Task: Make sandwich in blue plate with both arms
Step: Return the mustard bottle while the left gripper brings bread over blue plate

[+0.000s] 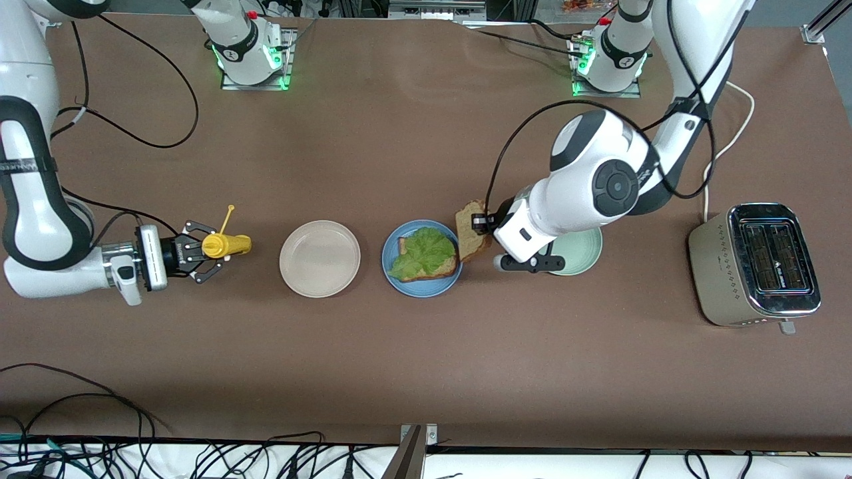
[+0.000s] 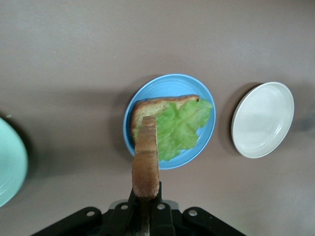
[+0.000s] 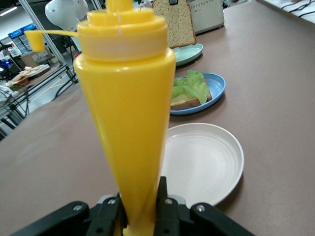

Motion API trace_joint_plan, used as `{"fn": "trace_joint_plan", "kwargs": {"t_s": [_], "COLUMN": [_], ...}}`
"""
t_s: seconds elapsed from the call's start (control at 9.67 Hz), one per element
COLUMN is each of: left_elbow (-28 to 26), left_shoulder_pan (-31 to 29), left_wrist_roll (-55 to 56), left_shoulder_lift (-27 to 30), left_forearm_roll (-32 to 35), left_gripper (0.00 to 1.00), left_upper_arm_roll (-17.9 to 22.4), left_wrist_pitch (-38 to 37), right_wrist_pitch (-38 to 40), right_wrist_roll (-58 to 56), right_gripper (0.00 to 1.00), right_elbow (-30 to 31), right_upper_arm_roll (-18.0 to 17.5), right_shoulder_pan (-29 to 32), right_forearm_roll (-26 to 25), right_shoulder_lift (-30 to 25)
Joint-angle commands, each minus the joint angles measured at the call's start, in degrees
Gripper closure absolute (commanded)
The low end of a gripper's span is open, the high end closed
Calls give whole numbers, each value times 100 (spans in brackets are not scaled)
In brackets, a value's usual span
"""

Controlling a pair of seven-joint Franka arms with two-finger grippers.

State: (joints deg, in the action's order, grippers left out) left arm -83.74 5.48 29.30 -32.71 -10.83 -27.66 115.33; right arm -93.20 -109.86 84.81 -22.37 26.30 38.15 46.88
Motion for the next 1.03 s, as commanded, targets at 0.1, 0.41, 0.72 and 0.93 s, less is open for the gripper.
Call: {"fn": "trace_joint_plan", "kwargs": {"t_s": [0.1,0.41,0.72,0.93], "left_elbow": [710,710,657,587], "left_shoulder_pan": [172,287,322,331], "left_wrist_roll": [445,507,655,840], "left_shoulder_lift": [-823,-1088,-1158,-1211], "left_forearm_roll": [-139,-226,-323,-472], "left_gripper": [100,100,100,100], "left_upper_arm_roll": [-258,-266,-424,-512], "left_wrist_pitch": [435,1253,1526,1894], "right_wrist_pitch": [-645,-866,-997,-1068], "right_wrist_roll": [-1044,-1169,-1423,-1520], "right_gripper": [100,100,86,80], "right_elbow": [54,62,62,62], "right_upper_arm_roll": [-101,-92,-66,-66], "right_shoulder_pan": [104,104,139,139], "right_forearm_roll": [193,105,96,96], "right_shoulder_lift": [663,735,866,902]}}
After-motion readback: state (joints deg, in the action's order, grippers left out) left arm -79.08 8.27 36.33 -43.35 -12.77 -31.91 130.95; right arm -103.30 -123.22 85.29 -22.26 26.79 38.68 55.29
